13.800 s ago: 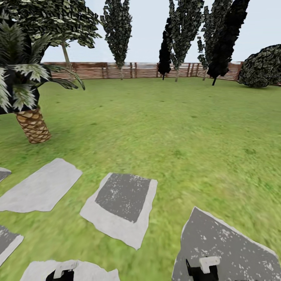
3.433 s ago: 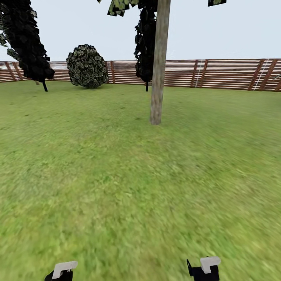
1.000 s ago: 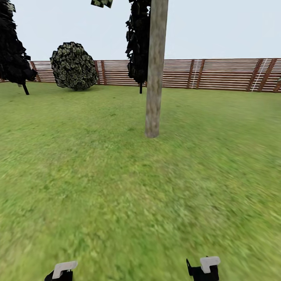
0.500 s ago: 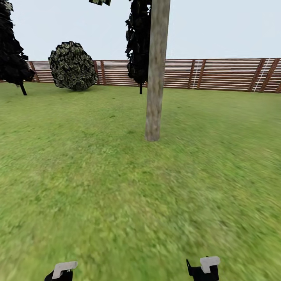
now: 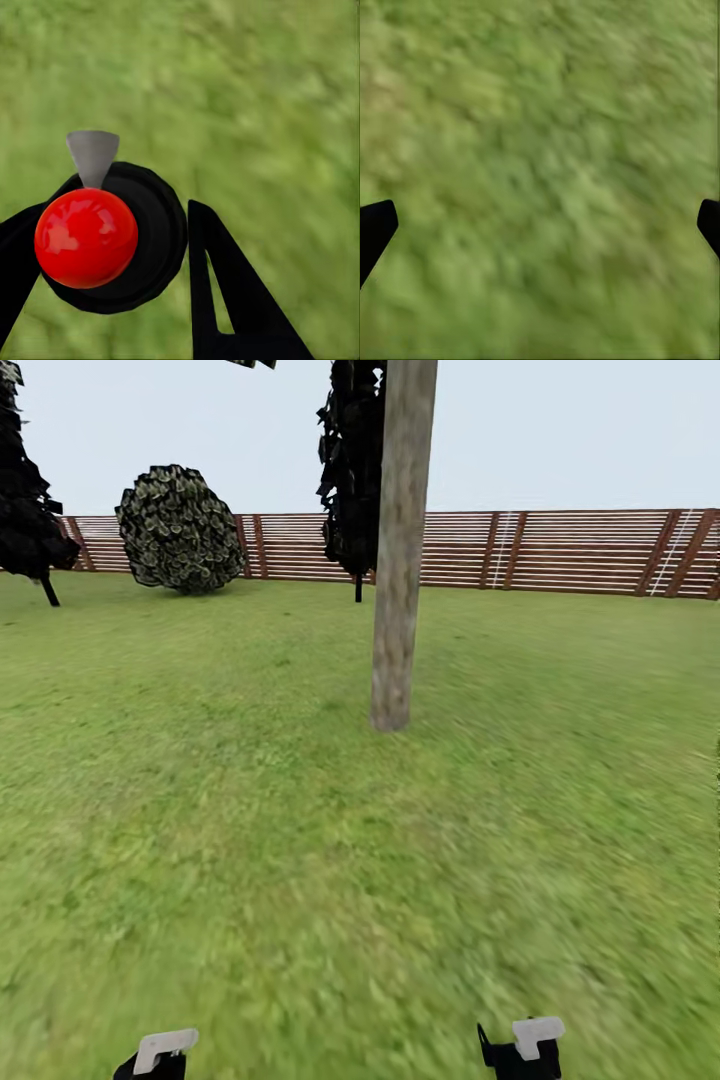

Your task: In the garden, pick up the pesticide atomizer on the floor and spray pesticide onto both trees until each tree trunk is fully covered.

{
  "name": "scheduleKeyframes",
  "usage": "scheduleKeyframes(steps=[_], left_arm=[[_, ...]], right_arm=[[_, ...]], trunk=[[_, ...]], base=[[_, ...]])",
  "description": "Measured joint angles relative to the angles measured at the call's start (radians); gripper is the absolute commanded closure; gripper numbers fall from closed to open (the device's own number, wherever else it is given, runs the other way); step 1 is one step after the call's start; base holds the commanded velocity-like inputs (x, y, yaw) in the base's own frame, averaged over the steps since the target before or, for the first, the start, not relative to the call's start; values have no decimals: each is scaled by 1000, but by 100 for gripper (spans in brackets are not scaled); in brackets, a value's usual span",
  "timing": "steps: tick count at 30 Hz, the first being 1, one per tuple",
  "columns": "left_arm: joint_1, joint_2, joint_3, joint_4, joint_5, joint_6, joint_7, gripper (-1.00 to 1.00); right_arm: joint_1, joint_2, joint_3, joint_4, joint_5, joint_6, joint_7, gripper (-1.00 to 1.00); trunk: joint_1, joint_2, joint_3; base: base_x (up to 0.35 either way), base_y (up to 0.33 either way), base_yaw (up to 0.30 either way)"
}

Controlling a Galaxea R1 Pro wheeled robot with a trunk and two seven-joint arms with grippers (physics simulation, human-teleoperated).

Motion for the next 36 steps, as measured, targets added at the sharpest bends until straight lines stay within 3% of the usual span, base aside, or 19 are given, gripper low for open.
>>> scheduleKeyframes(steps=[36], left_arm=[[0, 1, 0, -2, 1, -5, -3, 100]], right_arm=[[1, -8, 1, 3, 2, 0, 0, -100]], trunk=[[0, 0, 0]], base=[[338, -9, -17]])
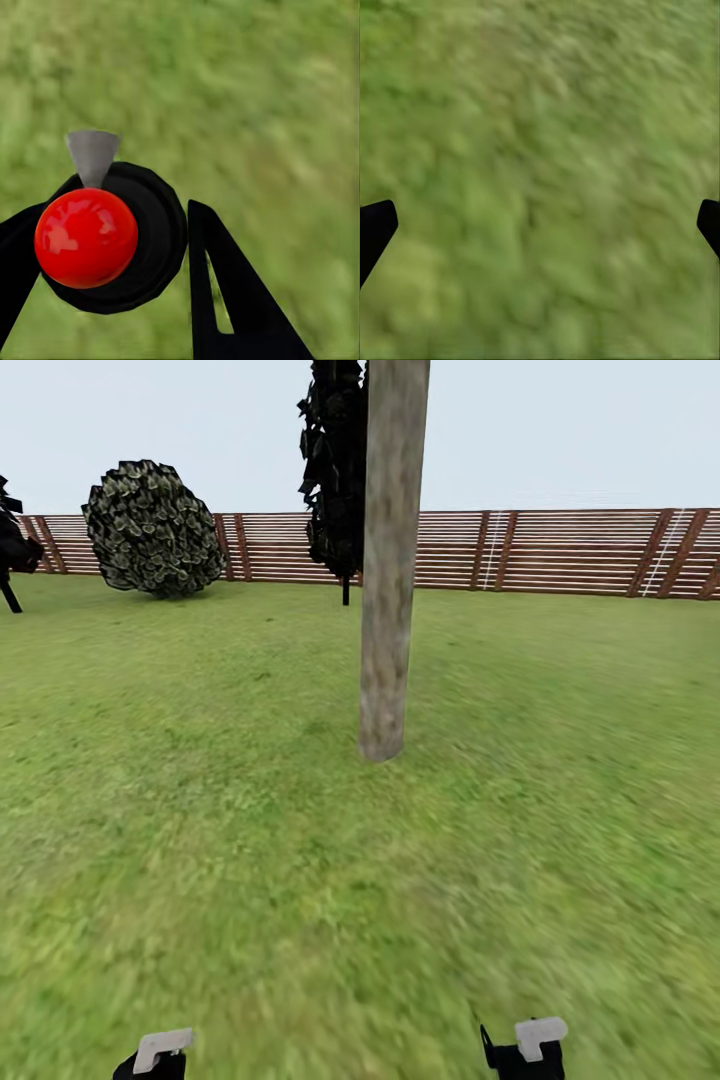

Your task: In the garden, pick up the pesticide atomizer on the floor and spray pesticide onto both trees until each tree trunk is fully covered.

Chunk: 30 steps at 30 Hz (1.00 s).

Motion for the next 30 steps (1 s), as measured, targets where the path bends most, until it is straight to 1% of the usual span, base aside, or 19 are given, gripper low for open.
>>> scheduleKeyframes(steps=[6, 16, 30], left_arm=[[0, 1, 0, 1, -1, 0, 0, 100], [0, 8, 0, 2, -1, 2, 2, 100], [0, 9, 0, 2, -1, 2, 2, 100]], right_arm=[[0, 6, 0, 0, 0, 0, 0, -100], [0, 5, -1, -2, -2, 0, 0, -100], [0, 2, -1, -2, -2, 1, 0, -100]], trunk=[[0, 0, 0], [0, 0, 0], [0, 0, 0]], base=[[337, -88, 0], [336, -97, 0], [324, -112, 0]])
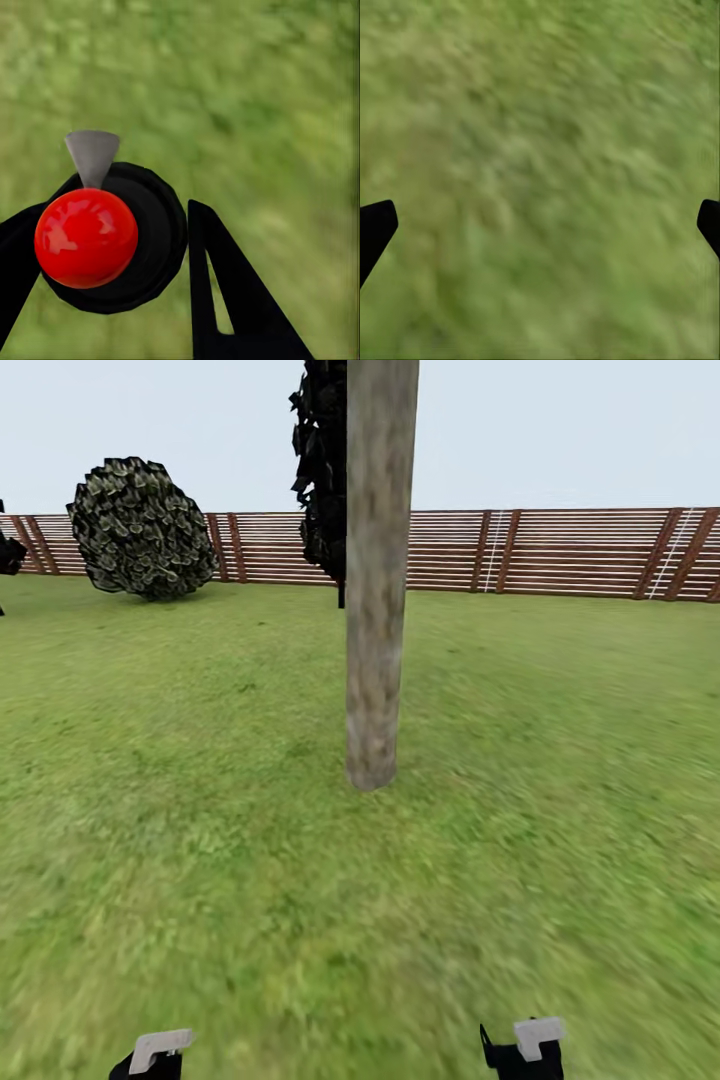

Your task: In the garden, pick up the pesticide atomizer on the floor and spray pesticide onto both trees until each tree trunk is fully covered.

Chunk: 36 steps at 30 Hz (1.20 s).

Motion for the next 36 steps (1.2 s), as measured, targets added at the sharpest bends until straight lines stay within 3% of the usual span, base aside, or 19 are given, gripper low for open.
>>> scheduleKeyframes(steps=[28, 36], left_arm=[[0, 1, 0, 0, 1, 0, 2, 100], [0, 0, -1, 0, 0, -1, 0, 100]], right_arm=[[0, 5, 2, 0, -2, -2, 1, -100], [0, 7, 1, -2, -1, 0, 1, -100]], trunk=[[0, 0, 0], [0, 0, 0]], base=[[307, -127, 0], [22, -1, 0]])
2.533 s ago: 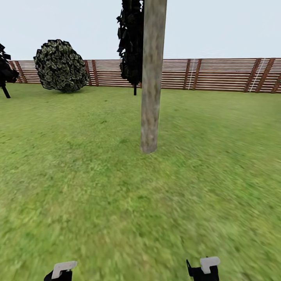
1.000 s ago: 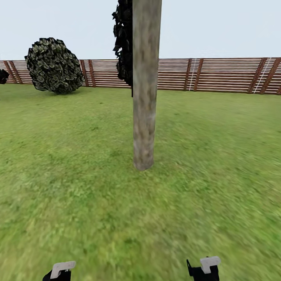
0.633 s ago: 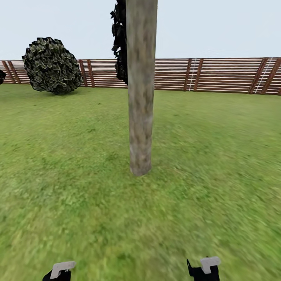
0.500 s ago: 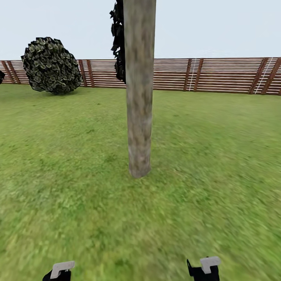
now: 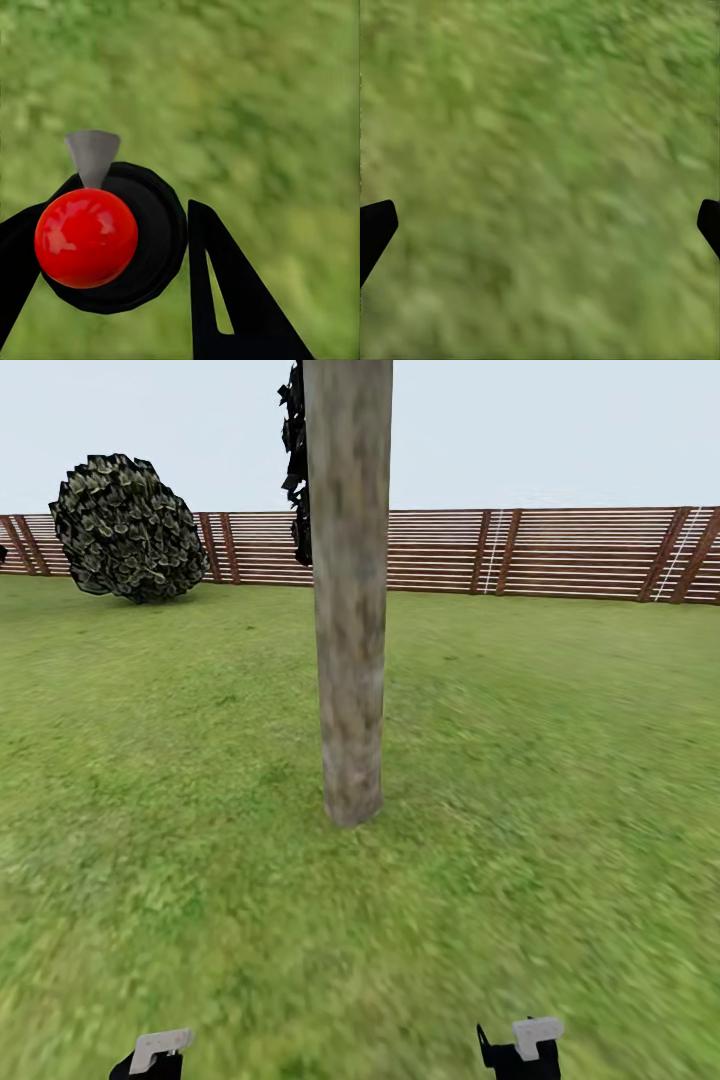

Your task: In the garden, pick up the pesticide atomizer on the floor and spray pesticide onto both trees until each tree trunk is fully covered.

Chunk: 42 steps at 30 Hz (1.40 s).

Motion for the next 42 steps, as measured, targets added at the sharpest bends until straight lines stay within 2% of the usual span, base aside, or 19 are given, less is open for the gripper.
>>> scheduleKeyframes(steps=[10, 13, 17, 19, 20, 22, 23, 25, 26, 27, 28, 29, 30, 31, 32, 34, 38, 39, 42], left_arm=[[-4, 1, -8, -4, -11, 8, -14, 100], [-12, 4, -12, -10, -27, 10, -23, 100], [-46, 26, -13, -14, -77, 12, -90, 100], [-72, 38, -13, -15, -101, 12, -165, 100], [-81, 41, -13, -15, -107, 12, -187, 100], [-116, 56, -14, -16, -134, 13, -276, 100], [-126, 61, -14, -15, -146, 14, -301, 100], [-164, 81, -14, -16, -203, 34, -406, 100], [-192, 93, -14, -15, -261, 72, -494, 100], [-212, 98, -14, -15, -303, 107, -556, 100], [-240, 102, -14, -16, -364, 159, -642, 100], [-275, 104, -13, -16, -444, 203, -752, 100], [-288, 104, -13, -17, -491, 216, -802, 100], [-293, 104, -13, -18, -519, 221, -823, 100], [-299, 101, -15, -18, -583, 223, -849, 100], [-300, 99, -15, -18, -607, 223, -855, 100], [-301, 94, -16, -19, -651, 221, -861, 100], [-301, 91, -15, -20, -675, 220, -861, 100], [-301, 79, -15, -21, -683, 216, -863, 100]], right_arm=[[-1, 0, 4, -27, 11, 7, 5, -100], [-1, 0, 5, -89, 43, 15, 7, -100], [-1, 1, 7, -196, 145, 80, 10, -100], [-5, 5, 8, -245, 206, 117, 21, -100], [-7, 8, 8, -255, 221, 124, 30, -100], [-18, 28, 11, -289, 275, 144, 99, -100], [-23, 33, 11, -295, 288, 150, 125, -100], [-54, 45, 12, -313, 333, 182, 239, -100], [-85, 52, 12, -318, 359, 221, 322, -100], [-109, 60, 13, -320, 374, 250, 373, -100], [-139, 78, 13, -322, 395, 288, 442, -100], [-171, 103, 17, -324, 427, 321, 526, -100], [-187, 115, 18, -324, 448, 330, 574, -100], [-194, 119, 19, -325, 459, 333, 612, -100], [-202, 125, 20, -332, 473, 336, 737, -100], [-203, 126, 21, -334, 476, 337, 777, -100], [-205, 127, 21, -336, 479, 337, 810, -100], [-205, 127, 22, -337, 480, 337, 814, -100], [-205, 127, 22, -337, 481, 337, 816, -100]], trunk=[[0, 0, 0], [0, 0, 0], [0, 0, 0], [0, 0, 0], [0, 0, 0], [0, 0, 0], [0, 0, 0], [0, 0, 0], [0, 0, 0], [0, 0, 0], [0, 0, 0], [0, 0, 0], [0, 0, 0], [0, 0, 0], [0, 0, 0], [0, 0, 0], [0, 0, 0], [0, 0, 0], [0, 0, 0]], base=[[0, 0, 0], [0, 0, 0], [0, 0, 0], [0, 0, 0], [0, 0, 0], [0, 0, 0], [0, 0, 0], [0, 0, 0], [0, 0, 0], [0, 0, 0], [0, 0, 0], [0, 0, 0], [0, 0, 0], [0, 0, 0], [0, 0, 0], [0, 0, 0], [0, 0, 0], [0, 0, 0], [0, 0, 0]])
